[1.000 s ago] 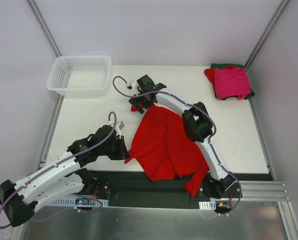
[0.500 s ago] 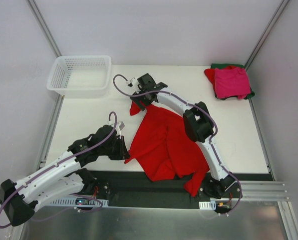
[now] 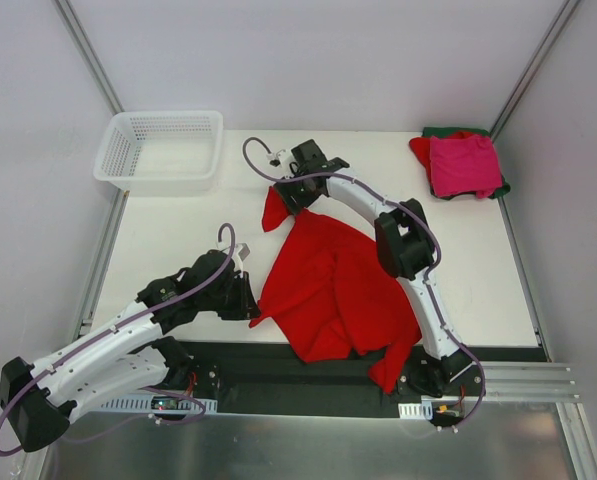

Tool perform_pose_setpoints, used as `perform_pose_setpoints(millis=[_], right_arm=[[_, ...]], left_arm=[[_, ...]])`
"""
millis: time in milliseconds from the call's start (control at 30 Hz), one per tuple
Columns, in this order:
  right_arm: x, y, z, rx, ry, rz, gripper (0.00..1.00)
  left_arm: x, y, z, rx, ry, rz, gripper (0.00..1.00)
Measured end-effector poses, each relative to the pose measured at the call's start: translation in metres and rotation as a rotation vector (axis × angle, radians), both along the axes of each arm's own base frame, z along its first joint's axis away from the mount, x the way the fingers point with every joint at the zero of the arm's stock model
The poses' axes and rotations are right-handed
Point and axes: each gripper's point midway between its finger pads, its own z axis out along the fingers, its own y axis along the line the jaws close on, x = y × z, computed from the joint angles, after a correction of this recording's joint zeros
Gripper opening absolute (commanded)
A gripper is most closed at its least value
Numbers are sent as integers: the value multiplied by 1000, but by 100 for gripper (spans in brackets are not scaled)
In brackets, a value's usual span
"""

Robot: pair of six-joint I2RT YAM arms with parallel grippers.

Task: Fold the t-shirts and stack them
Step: Flatten out the tshirt

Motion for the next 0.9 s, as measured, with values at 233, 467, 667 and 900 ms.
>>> perform_pose_setpoints(millis=[233, 467, 667, 900], right_arm=[[-15, 3, -6, 46, 93, 34, 28], [-26, 6, -11, 71, 157, 51, 1], [-15, -4, -16, 23, 109, -14, 1], [13, -62, 17, -204, -127, -230, 1]], left_arm=[[0, 0, -1, 2, 2, 0, 5], [0, 0, -1, 3, 2, 0, 5], [0, 0, -1, 3, 1, 2, 5], [4, 2, 0, 9, -16, 14, 5]])
